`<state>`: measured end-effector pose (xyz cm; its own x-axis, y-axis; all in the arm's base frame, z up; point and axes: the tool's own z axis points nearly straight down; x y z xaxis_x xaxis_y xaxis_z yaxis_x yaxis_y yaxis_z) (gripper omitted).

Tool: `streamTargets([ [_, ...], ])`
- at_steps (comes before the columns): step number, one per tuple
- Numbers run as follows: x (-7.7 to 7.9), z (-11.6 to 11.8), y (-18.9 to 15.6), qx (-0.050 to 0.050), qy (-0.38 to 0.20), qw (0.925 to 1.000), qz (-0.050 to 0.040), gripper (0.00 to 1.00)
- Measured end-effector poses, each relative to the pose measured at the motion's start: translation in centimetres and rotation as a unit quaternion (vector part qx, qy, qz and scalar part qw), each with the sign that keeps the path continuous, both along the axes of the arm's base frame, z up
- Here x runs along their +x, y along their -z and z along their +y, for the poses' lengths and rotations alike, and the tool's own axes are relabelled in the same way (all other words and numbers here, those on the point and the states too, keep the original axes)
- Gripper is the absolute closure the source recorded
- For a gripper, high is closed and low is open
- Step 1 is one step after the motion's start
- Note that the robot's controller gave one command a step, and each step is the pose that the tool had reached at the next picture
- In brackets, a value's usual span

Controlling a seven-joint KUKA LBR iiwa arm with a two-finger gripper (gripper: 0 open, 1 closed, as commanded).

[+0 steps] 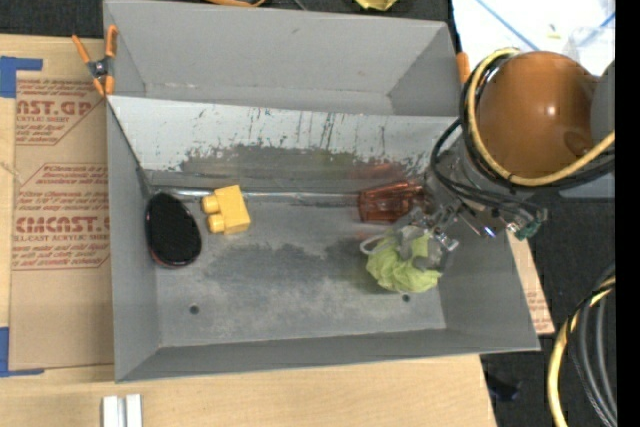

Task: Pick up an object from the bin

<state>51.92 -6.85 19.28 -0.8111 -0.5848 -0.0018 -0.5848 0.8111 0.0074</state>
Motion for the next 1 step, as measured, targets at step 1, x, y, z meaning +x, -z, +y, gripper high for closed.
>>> streamTargets([
  [1,-3.21,-2.18,-10.24,-0.001,0.12,0.9927,-0.0014,1.0],
])
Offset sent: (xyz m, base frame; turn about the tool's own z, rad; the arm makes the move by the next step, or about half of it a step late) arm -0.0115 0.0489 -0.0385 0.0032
